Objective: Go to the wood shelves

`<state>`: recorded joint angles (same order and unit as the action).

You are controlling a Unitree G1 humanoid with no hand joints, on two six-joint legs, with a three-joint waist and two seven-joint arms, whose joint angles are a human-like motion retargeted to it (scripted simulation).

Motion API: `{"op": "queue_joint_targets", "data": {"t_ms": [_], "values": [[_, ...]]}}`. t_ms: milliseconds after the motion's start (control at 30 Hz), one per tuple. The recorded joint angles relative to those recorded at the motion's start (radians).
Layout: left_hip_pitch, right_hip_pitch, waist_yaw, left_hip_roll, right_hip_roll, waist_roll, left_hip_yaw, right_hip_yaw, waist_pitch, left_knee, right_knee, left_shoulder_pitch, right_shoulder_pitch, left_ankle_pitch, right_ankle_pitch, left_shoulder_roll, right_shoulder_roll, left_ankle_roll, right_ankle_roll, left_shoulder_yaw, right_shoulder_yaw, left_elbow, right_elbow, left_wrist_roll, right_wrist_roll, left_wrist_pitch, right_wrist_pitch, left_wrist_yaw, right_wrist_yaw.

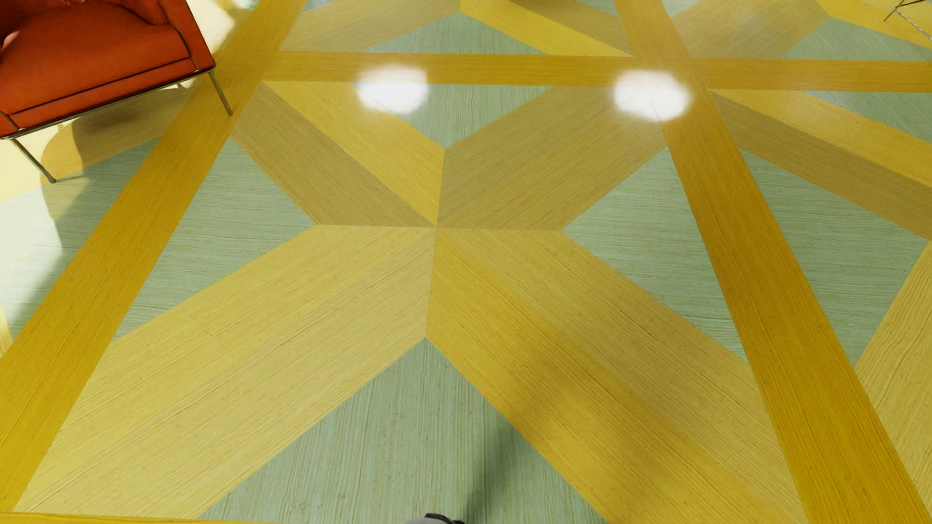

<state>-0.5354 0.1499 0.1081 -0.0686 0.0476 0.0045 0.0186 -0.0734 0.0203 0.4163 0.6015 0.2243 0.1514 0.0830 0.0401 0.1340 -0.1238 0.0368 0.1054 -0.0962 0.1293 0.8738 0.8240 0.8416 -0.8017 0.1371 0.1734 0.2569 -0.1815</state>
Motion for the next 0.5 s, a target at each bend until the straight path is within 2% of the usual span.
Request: {"op": "queue_joint_targets", "data": {"t_ms": [33,67,100,167,233,267,300,367,400,467,500], "values": [[0.036,-0.083,0.001,-0.018,-0.044,-0.016,0.018,-0.002,0.006,-0.004,0.171,-0.005,0.018,-0.030,0.126,-0.015,-0.016,0.009,0.061,0.017,0.025,0.015,0.000,0.000,-0.011,-0.011,-0.008,0.017,0.036],[0.073,-0.175,0.000,-0.035,-0.102,-0.032,0.036,-0.012,0.012,-0.012,0.336,-0.021,0.033,-0.058,0.239,-0.028,-0.047,0.012,0.128,0.022,0.069,0.022,-0.013,0.003,-0.030,-0.023,-0.037,0.026,0.085],[0.108,-0.268,-0.006,-0.055,-0.163,-0.048,0.051,-0.025,0.019,-0.017,0.475,-0.042,0.045,-0.085,0.287,-0.037,-0.087,0.017,0.142,0.013,0.108,0.023,-0.042,0.011,-0.050,-0.041,-0.070,0.026,0.131],[0.182,-0.446,-0.028,-0.097,-0.231,-0.074,0.061,-0.013,0.033,-0.025,0.633,-0.109,0.078,-0.141,0.145,-0.047,-0.122,0.028,0.111,-0.034,0.113,0.025,-0.124,0.044,-0.051,-0.075,-0.091,0.013,0.152],[0.247,-0.591,-0.056,-0.131,-0.258,-0.091,0.050,-0.001,0.044,0.000,0.620,-0.185,0.126,-0.213,-0.047,-0.050,-0.103,0.036,0.056,-0.083,0.015,0.023,-0.210,0.074,0.010,-0.093,-0.071,0.005,0.089],[0.280,-0.648,-0.068,-0.141,-0.260,-0.094,0.038,0.006,0.046,0.009,0.550,-0.228,0.153,-0.247,-0.123,-0.055,-0.078,0.039,0.055,-0.104,-0.040,0.021,-0.248,0.079,0.045,-0.095,-0.059,0.001,0.045],[0.316,-0.691,-0.080,-0.145,-0.260,-0.096,0.025,0.007,0.047,0.009,0.442,-0.266,0.170,-0.275,-0.170,-0.057,-0.053,0.041,0.026,-0.124,-0.081,0.016,-0.273,0.081,0.072,-0.100,-0.049,-0.003,0.011],[0.391,-0.742,-0.101,-0.141,-0.257,-0.093,0.000,-0.021,0.044,-0.014,0.156,-0.325,0.169,-0.319,-0.175,-0.054,-0.032,0.041,-0.016,-0.163,-0.096,-0.008,-0.275,0.075,0.083,-0.116,-0.033,-0.002,0.000],[0.430,-0.748,-0.112,-0.137,-0.247,-0.091,-0.012,-0.037,0.040,-0.032,-0.005,-0.346,0.160,-0.336,-0.168,-0.055,-0.037,0.041,-0.010,-0.179,-0.077,-0.022,-0.260,0.066,0.068,-0.124,-0.032,0.002,0.020],[0.515,-0.731,-0.130,-0.130,-0.220,-0.086,-0.036,-0.062,0.030,-0.082,-0.334,-0.380,0.147,-0.358,-0.121,-0.060,-0.052,0.042,0.040,-0.219,-0.038,-0.038,-0.224,0.045,0.017,-0.134,-0.037,0.008,0.069],[0.556,-0.743,-0.139,-0.131,-0.209,-0.083,-0.047,-0.042,0.027,-0.087,-0.399,-0.392,0.149,-0.370,-0.129,-0.066,-0.056,0.040,0.091,-0.242,-0.036,-0.038,-0.211,0.042,-0.004,-0.135,-0.038,0.009,0.074]]}}
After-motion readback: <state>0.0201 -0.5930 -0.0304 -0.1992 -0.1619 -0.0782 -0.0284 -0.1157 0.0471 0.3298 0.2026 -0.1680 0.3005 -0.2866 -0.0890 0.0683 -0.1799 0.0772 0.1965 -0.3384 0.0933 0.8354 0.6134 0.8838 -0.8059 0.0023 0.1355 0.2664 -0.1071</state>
